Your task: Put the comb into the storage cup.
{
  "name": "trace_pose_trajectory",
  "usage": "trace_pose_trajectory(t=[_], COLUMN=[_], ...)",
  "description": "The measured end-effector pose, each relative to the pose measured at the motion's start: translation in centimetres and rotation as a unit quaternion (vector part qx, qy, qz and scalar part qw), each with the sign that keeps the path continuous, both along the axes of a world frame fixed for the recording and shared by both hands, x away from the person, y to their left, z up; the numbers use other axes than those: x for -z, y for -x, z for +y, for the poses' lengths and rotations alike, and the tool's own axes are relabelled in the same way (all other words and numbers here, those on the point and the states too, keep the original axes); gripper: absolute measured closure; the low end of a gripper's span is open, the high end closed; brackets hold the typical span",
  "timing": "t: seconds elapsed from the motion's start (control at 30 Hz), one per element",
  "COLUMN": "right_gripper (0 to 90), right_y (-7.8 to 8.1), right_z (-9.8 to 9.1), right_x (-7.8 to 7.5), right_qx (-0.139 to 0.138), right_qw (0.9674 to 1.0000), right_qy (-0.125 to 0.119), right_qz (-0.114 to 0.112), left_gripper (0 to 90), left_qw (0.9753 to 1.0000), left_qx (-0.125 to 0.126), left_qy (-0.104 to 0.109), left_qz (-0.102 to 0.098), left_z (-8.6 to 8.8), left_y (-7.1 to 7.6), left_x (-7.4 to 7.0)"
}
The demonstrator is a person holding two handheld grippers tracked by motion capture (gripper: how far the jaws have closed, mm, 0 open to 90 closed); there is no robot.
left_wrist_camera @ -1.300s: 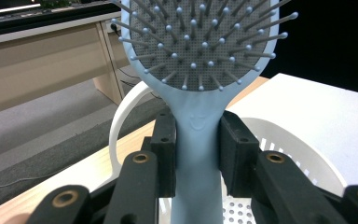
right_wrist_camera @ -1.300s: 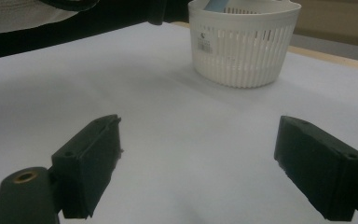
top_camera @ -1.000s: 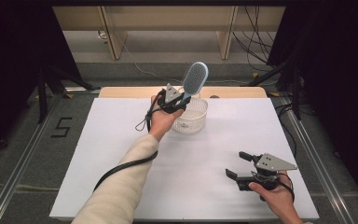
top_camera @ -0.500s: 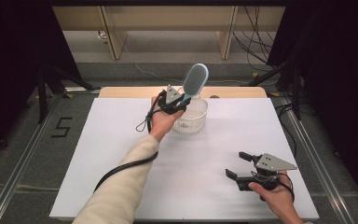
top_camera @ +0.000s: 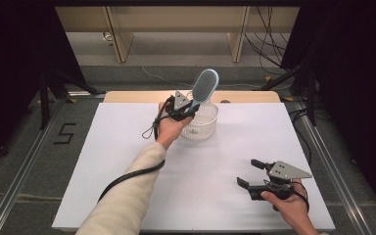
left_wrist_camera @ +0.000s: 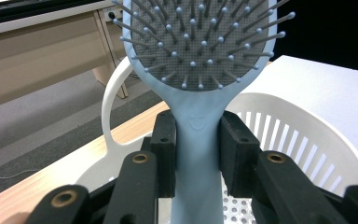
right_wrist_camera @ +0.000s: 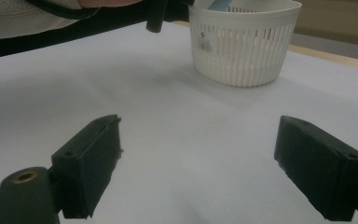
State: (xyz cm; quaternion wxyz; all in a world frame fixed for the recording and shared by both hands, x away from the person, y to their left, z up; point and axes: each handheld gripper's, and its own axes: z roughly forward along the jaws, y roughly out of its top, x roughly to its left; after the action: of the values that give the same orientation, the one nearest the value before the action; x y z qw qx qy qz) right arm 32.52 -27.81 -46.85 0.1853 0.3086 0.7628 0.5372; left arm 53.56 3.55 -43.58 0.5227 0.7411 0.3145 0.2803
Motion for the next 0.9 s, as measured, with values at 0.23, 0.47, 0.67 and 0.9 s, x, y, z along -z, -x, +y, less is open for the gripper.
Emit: trace_pose_trajectory(t=[0.23, 0.47, 0.67, 0.9], right_gripper=[15.4, 15.4, 15.4, 15.3], right_y=[0.0, 0.0, 0.0, 0.1], right_z=[0.0, 0.0, 0.1, 0.1], right_x=[0.0, 0.0, 0.0, 0.0], right_qx=[0.001, 0.001, 0.0, 0.001], right_qw=[1.0, 1.0, 1.0, 1.0], right_qy=[0.001, 0.002, 0.003, 0.004], right_qz=[0.0, 0.0, 0.001, 0.001], left_gripper=[68.8, 45.4, 25.4, 16.4], left_qw=[0.9999, 0.9972, 0.9968, 0.9965], left_qx=[0.003, 0.019, 0.003, 0.004], left_qy=[-0.011, -0.055, -0.055, -0.05], left_qz=[0.005, 0.047, 0.058, 0.067], left_z=[-0.1, -0.1, 0.6, 1.2], left_y=[0.0, 0.5, 1.3, 2.3], left_x=[-0.1, 0.3, -0.3, -1.6])
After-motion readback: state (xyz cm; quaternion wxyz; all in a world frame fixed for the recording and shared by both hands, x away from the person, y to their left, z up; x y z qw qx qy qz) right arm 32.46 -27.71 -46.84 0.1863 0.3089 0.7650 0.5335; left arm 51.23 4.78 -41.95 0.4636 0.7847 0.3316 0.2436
